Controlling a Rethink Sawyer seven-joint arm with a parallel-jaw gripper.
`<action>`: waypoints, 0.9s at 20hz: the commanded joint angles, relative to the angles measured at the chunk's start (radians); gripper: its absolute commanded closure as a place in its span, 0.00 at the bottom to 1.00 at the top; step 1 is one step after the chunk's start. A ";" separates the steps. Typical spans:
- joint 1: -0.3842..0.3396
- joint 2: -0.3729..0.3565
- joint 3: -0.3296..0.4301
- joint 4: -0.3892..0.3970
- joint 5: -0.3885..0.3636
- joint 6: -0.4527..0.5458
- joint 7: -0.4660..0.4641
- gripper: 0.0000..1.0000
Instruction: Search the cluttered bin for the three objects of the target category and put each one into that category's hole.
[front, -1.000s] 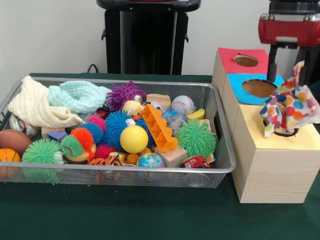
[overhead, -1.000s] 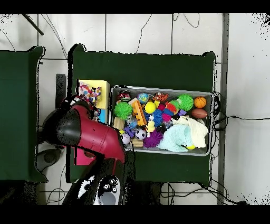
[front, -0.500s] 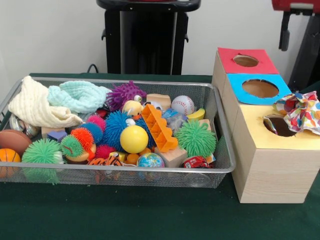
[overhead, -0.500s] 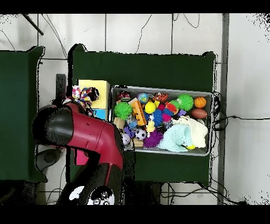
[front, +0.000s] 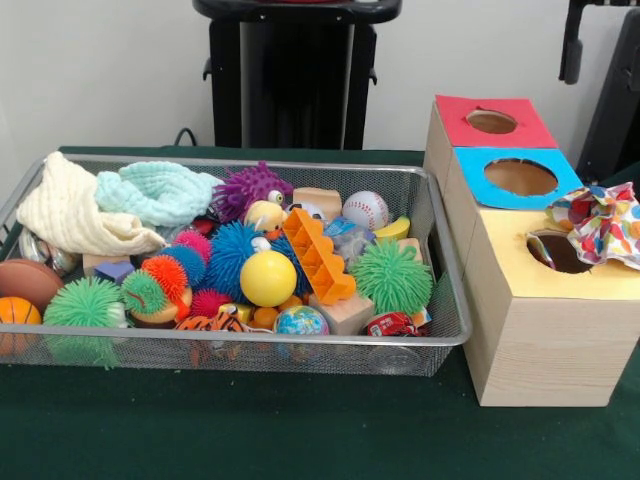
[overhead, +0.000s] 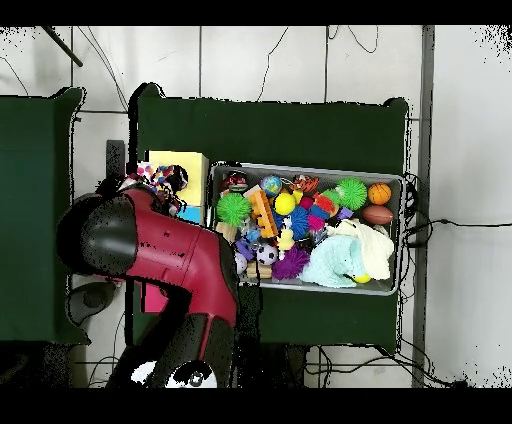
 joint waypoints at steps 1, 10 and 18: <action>0.021 0.034 0.020 0.045 -0.001 0.014 0.285 0.00; 0.077 0.065 -0.003 0.061 0.011 -0.042 0.323 1.00; 0.068 0.071 0.005 0.059 0.021 -0.046 0.330 1.00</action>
